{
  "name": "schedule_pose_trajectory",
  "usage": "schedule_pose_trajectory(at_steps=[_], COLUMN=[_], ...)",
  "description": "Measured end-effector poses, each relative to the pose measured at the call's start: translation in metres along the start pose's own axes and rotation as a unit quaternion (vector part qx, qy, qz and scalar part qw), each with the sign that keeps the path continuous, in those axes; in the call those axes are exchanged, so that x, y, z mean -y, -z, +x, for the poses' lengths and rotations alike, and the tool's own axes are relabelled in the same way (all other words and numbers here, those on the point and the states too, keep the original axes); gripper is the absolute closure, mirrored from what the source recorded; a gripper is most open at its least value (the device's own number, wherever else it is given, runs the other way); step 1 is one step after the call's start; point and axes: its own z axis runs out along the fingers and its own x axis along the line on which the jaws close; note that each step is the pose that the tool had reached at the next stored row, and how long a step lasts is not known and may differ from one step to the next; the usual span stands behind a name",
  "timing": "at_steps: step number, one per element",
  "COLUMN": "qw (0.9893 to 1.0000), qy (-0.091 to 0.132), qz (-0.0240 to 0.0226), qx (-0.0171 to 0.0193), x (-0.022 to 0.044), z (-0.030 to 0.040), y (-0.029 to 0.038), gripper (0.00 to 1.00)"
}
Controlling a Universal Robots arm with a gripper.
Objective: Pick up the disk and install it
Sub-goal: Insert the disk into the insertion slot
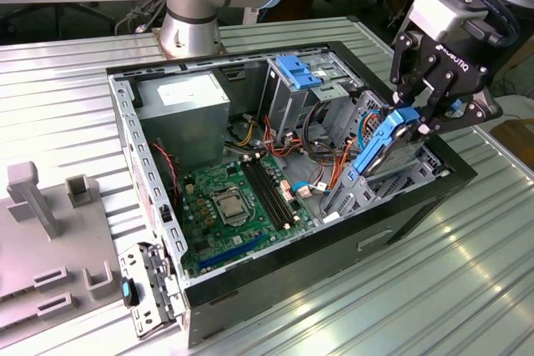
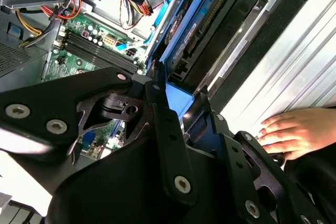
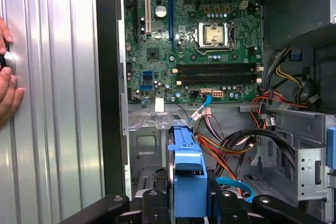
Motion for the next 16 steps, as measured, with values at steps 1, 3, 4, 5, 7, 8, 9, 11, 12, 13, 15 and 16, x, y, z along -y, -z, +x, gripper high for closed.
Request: schedule_pose_trajectory(at_steps=[1, 3, 4, 5, 7, 8, 9, 11, 12, 13, 15, 16], qw=[1.0000, 1.0000, 1.0000, 1.0000, 1.0000, 1.0000, 1.0000, 1.0000, 1.0000, 1.0000, 1.0000, 1.0000], qy=[0.000, 0.000, 0.000, 0.000, 0.000, 0.000, 0.000, 0.000, 0.000, 0.000, 0.000, 0.000], qz=[0.0000, 0.0000, 0.0000, 0.0000, 0.0000, 0.0000, 0.0000, 0.0000, 0.0000, 0.0000, 0.0000, 0.0000], qx=[0.0000, -0.0001, 0.0000, -0.0001, -0.0001, -0.0001, -0.0001, -0.0001, 0.0000, 0.0000, 0.0000, 0.0000], x=[0.0000, 0.0000, -0.0001, -0.0001, -0.0001, -0.0001, -0.0001, -0.0002, -0.0002, -0.0002, -0.0003, -0.0003], z=[0.0000, 0.0000, 0.0001, 0.0001, 0.0001, 0.0001, 0.0002, 0.0002, 0.0002, 0.0002, 0.0003, 0.0003], y=[-0.0004, -0.0012, -0.0020, -0.0027, -0.0037, -0.0041, -0.0049, -0.0058, -0.0065, -0.0073, -0.0087, -0.0095], gripper=[0.63, 0.63, 0.63, 0.63, 0.63, 0.63, 0.63, 0.63, 0.63, 0.63, 0.63, 0.63])
